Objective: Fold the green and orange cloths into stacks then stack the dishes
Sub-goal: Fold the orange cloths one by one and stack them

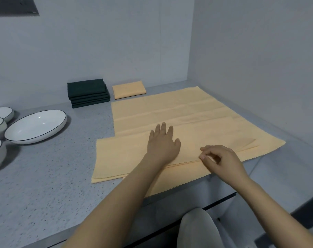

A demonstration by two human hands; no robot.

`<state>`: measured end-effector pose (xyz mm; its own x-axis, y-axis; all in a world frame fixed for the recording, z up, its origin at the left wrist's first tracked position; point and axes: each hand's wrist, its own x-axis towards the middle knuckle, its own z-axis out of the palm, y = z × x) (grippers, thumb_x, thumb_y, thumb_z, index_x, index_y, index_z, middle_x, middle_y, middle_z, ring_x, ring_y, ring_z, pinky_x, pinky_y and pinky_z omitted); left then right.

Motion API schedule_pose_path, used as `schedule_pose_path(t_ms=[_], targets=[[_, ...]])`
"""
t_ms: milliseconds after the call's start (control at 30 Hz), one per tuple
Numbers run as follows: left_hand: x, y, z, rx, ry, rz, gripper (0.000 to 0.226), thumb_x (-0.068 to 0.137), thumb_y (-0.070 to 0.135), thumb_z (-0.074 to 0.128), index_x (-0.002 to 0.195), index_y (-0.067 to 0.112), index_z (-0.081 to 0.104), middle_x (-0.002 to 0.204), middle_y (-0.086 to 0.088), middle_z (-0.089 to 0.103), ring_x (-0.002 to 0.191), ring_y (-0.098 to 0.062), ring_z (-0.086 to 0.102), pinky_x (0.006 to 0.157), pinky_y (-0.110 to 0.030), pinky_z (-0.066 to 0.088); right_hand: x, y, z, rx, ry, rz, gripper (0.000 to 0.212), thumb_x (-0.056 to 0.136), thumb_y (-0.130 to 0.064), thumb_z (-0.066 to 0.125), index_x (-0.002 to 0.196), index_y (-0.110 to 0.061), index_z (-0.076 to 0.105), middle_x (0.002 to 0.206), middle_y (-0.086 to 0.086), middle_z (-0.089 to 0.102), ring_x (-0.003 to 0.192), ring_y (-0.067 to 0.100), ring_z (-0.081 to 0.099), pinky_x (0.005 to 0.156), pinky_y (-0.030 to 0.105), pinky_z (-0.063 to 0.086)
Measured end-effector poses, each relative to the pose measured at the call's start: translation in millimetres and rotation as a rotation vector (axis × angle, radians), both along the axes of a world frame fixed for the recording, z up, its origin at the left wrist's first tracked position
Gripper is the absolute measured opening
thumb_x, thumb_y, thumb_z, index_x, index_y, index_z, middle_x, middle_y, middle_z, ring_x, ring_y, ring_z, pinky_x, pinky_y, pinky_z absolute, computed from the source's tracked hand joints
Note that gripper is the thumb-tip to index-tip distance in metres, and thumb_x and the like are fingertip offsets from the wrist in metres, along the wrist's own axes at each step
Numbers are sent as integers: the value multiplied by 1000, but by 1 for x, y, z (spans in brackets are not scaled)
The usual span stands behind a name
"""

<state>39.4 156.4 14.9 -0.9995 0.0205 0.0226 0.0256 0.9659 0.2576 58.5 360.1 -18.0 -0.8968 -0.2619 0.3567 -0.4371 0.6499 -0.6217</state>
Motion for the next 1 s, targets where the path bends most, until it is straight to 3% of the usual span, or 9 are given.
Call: schedule_pose_path(t_ms=[133,267,367,467,667,801,1001], targets=[[-13,0,-16,-104,-117,42,64,98,51,14,153,22,-4,160,-5,-11,147,-26,-12,118,-45,-8,-1,-3,-1,32,11,-16,4,82,-20,69,80,-22,71,96,-18,64,100,9,59,90,39,46],[-12,-1,-24,-125,-88,49,63,98,52,10,152,24,-6,159,-3,-12,146,-24,-14,118,-45,-10,-9,-12,14,184,-27,-54,10,86,-26,62,78,-23,67,86,-12,66,90,13,55,79,29,39],[-12,0,-26,-97,-64,46,61,98,49,12,153,25,-4,160,-2,-10,147,-22,-13,118,-44,-9,-23,-29,28,227,-37,-106,15,89,-25,54,84,-21,67,82,-7,67,84,17,58,73,29,39],[-11,1,-27,-76,-51,42,60,99,46,14,153,24,-3,160,-2,-9,147,-21,-12,118,-44,-9,-45,-53,36,161,-72,-84,26,92,-17,46,107,-19,67,109,-4,68,103,19,59,87,30,44],[-11,-4,-27,-66,-41,40,58,100,40,14,153,23,-3,160,-2,-10,147,-20,-12,118,-44,-8,-88,-90,24,336,-166,58,44,101,-21,30,144,-17,37,152,3,33,142,19,24,114,29,17],[-15,-3,-27,-98,-34,42,58,100,40,13,153,23,-5,160,-3,-11,147,-21,-12,119,-44,-7,-97,-63,6,548,-203,-50,51,101,-39,17,151,-30,14,159,-7,8,146,15,2,118,36,0],[-17,-4,-29,-101,-39,40,58,99,41,11,152,24,-7,159,-3,-13,146,-21,-13,119,-43,-9,-120,-6,9,605,-318,-270,57,99,-48,11,152,-28,5,159,-8,0,147,14,-3,119,37,-2]])
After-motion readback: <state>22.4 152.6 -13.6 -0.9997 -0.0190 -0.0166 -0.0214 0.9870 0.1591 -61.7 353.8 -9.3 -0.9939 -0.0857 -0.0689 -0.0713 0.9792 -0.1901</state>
